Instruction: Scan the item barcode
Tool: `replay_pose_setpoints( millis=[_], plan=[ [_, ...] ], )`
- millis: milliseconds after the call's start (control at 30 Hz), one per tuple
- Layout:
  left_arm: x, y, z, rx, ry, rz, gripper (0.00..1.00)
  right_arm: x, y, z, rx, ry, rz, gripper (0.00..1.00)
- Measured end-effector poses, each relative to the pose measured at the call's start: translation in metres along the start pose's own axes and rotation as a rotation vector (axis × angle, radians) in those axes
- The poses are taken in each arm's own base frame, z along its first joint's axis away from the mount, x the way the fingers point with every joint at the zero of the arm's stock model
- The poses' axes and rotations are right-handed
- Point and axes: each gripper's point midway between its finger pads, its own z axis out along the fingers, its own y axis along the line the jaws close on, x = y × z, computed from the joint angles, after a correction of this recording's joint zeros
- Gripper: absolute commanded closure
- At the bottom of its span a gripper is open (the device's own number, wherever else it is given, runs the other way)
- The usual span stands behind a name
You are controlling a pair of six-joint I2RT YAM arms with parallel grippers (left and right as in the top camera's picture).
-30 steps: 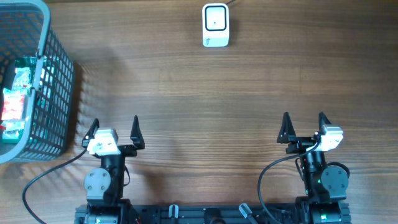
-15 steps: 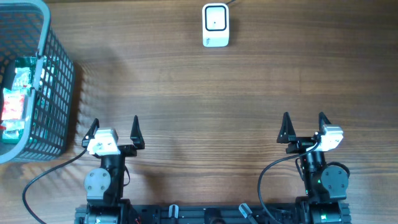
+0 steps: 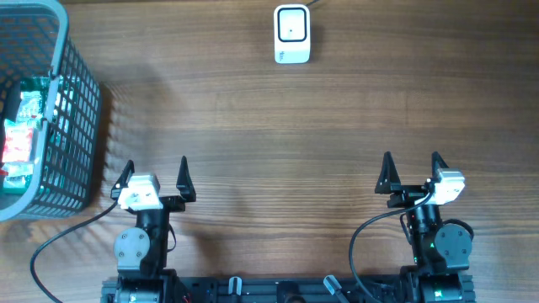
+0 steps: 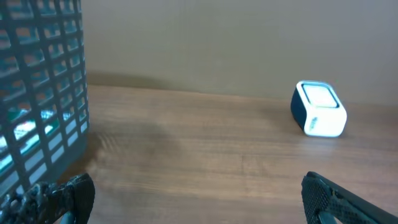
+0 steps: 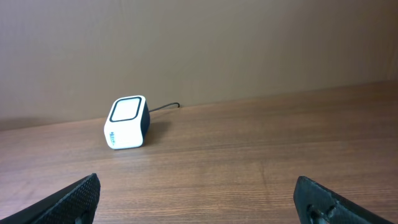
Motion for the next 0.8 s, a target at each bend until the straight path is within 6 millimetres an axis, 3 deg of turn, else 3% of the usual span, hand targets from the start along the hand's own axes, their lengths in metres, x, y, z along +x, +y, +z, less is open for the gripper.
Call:
replay_pose_setpoints(
  millis=[200,400,567,667,800],
  plan=[
    [-0.036,-0.006,-0.003,0.028,-0.145,-0.01,0.0,0.0,0.0,0.0,0.0,0.0,0.0,0.0],
    [-0.058,-0.016,-0.009,0.087,-0.174,-0.019,0.0,0.0,0.0,0.0,0.0,0.0,0.0,0.0],
    [-0.116,-0.024,-0.033,0.122,-0.188,-0.061,0.0,0.0,0.0,0.0,0.0,0.0,0.0,0.0],
    [-0.151,-0.027,-0.049,0.119,-0.114,-0.075,0.0,0.0,0.0,0.0,0.0,0.0,0.0,0.0],
    [-0.176,-0.029,-0.056,0.094,0.127,-0.082,0.0,0.0,0.0,0.0,0.0,-0.001,0.0,0.0]
  ],
)
